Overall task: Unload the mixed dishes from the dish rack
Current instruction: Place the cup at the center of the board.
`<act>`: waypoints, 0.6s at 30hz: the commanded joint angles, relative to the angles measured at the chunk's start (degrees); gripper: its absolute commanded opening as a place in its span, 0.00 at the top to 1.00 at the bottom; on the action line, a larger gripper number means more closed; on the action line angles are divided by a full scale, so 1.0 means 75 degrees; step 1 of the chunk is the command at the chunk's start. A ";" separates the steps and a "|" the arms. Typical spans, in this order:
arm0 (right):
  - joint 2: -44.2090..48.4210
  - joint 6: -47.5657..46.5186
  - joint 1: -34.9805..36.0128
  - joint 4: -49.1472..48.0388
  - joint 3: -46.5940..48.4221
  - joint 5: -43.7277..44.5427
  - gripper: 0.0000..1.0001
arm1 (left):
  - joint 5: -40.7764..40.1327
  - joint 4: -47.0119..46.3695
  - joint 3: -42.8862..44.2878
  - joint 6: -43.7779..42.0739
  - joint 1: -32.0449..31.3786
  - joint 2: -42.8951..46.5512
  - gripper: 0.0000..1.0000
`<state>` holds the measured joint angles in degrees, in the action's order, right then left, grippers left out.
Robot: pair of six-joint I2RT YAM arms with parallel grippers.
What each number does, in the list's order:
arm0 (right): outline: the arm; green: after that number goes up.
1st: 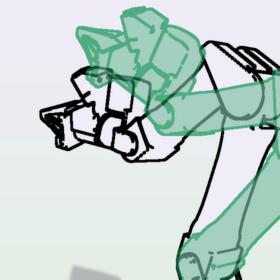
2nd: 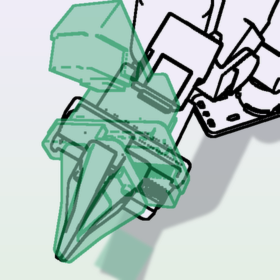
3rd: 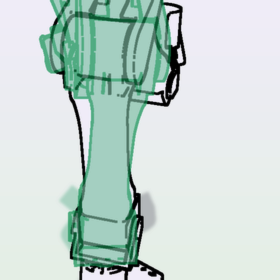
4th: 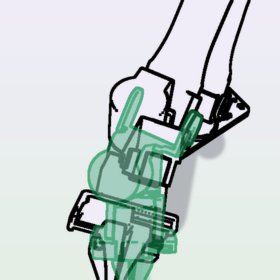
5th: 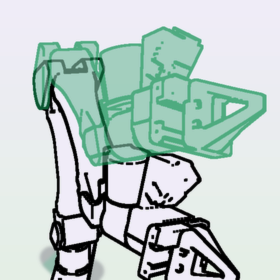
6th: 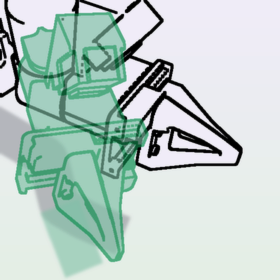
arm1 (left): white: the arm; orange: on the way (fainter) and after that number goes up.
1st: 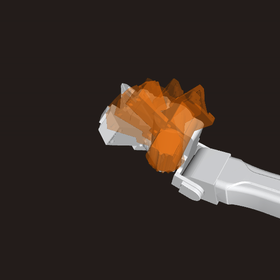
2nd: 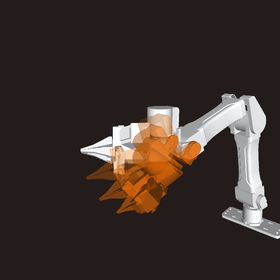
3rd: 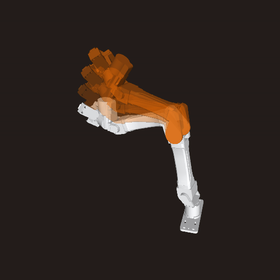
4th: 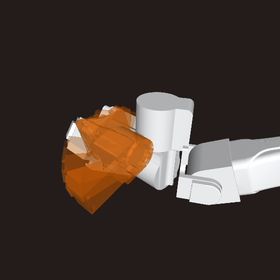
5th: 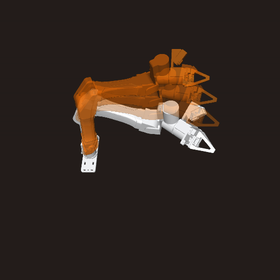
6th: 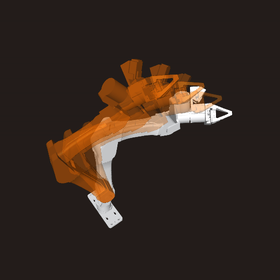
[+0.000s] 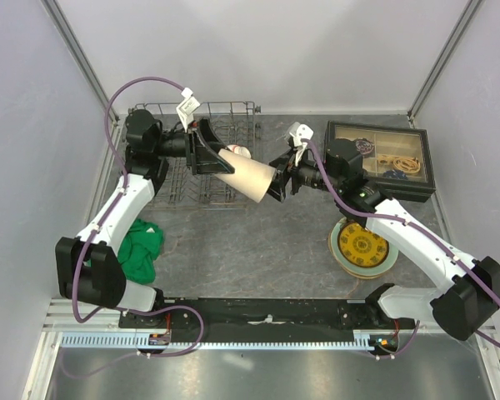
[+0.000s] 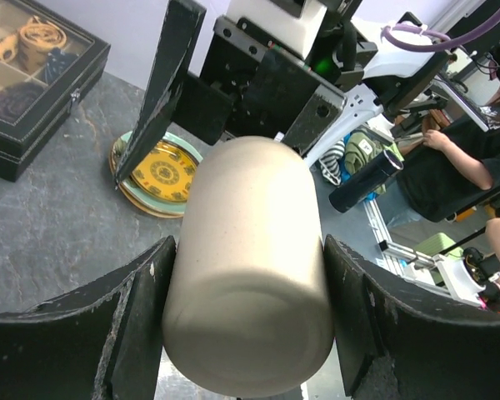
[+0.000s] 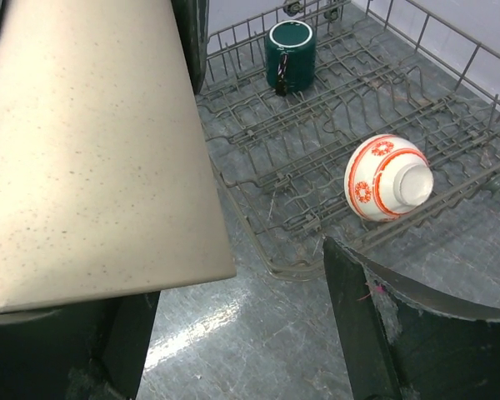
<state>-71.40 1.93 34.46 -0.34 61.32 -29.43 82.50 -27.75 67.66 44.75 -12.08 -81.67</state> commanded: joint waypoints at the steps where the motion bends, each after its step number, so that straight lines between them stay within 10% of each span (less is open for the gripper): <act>1: 0.0004 0.0152 0.0116 -0.0775 0.0367 0.0268 0.18 | -0.0043 -0.0308 -0.0278 0.0068 -0.0253 0.0366 0.89; 7: -0.0043 0.0211 0.0140 -0.0834 0.0484 0.0221 0.28 | -0.0043 -0.0308 -0.0536 -0.0061 -0.0335 0.0413 0.78; 18: 0.0085 0.0024 0.0140 -0.0682 0.0332 0.0033 0.85 | -0.0019 -0.0005 -0.0537 -0.0376 -0.0335 0.0389 0.64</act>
<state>-71.35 3.77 35.09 -4.23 62.41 -29.91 83.15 -28.08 63.33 44.01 -13.85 -80.51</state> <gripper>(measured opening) 0.238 0.727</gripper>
